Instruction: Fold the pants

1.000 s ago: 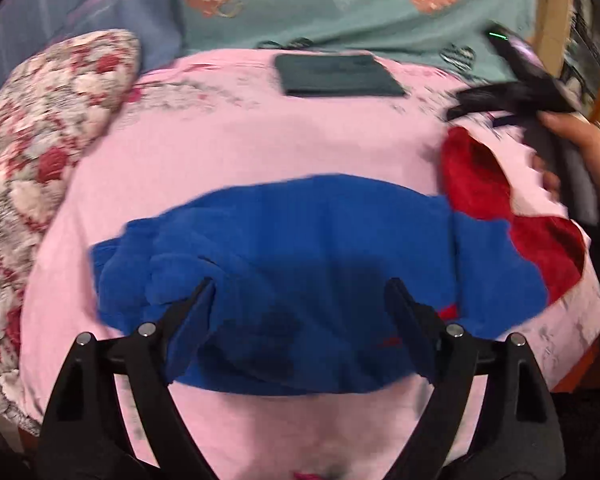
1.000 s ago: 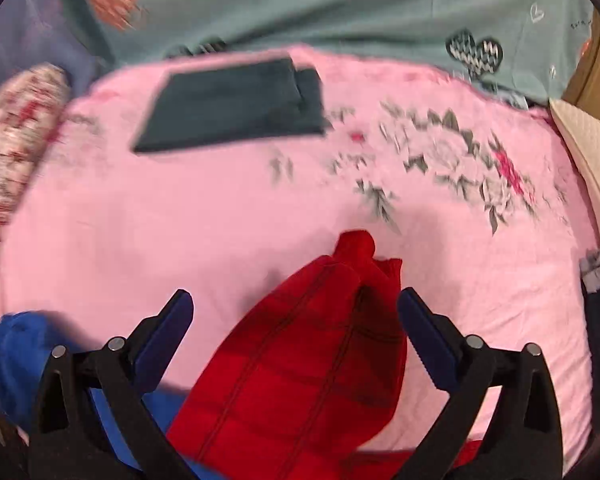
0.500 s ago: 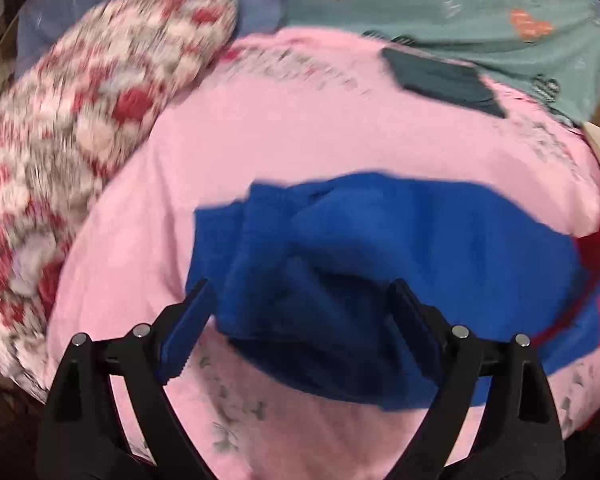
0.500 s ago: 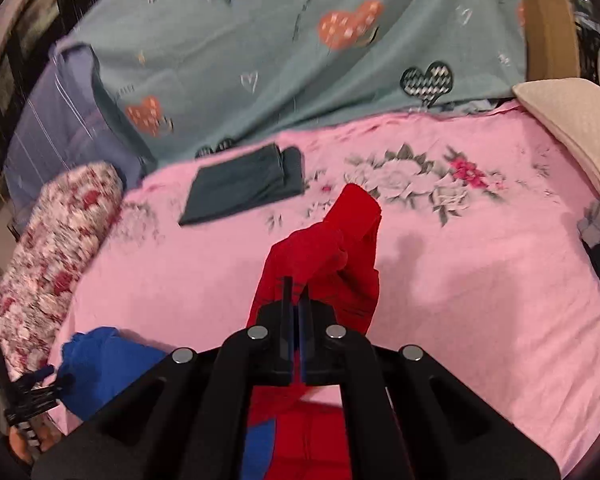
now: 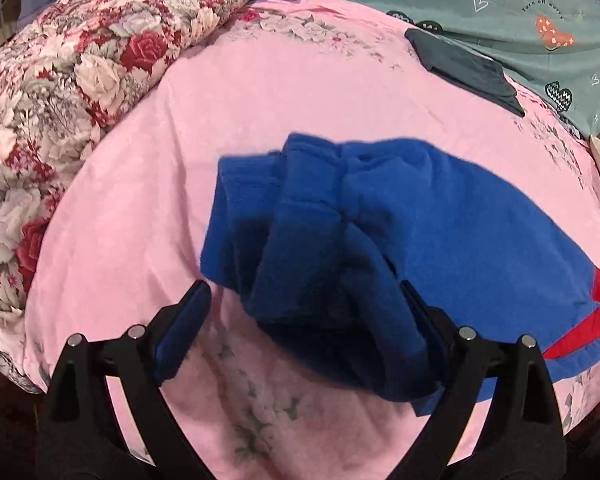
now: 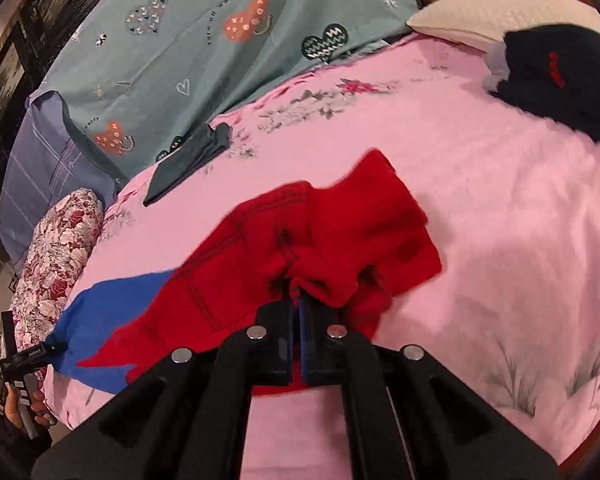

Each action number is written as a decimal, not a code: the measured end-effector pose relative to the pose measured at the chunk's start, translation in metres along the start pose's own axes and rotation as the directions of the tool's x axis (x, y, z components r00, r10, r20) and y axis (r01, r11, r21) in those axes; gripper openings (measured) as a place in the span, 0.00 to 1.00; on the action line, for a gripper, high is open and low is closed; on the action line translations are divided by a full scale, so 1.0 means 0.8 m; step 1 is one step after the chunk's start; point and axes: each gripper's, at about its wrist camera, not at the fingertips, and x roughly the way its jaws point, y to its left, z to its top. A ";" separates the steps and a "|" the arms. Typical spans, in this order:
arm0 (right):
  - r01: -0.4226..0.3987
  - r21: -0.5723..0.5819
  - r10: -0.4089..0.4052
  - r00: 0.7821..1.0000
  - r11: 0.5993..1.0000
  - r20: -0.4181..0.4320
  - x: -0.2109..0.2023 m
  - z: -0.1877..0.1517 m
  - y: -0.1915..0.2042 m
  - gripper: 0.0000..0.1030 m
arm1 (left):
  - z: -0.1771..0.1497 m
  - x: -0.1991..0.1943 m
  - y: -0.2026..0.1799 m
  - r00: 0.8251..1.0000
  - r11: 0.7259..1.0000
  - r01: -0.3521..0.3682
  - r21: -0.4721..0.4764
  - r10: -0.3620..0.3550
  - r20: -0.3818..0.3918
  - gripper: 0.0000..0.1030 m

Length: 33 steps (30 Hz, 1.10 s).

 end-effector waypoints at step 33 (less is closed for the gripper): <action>0.309 -0.058 -0.315 0.931 0.949 -0.185 0.027 0.029 -0.021 0.59 | -0.023 0.002 0.063 0.999 0.997 -0.042 -0.061 0.041 -0.023 0.95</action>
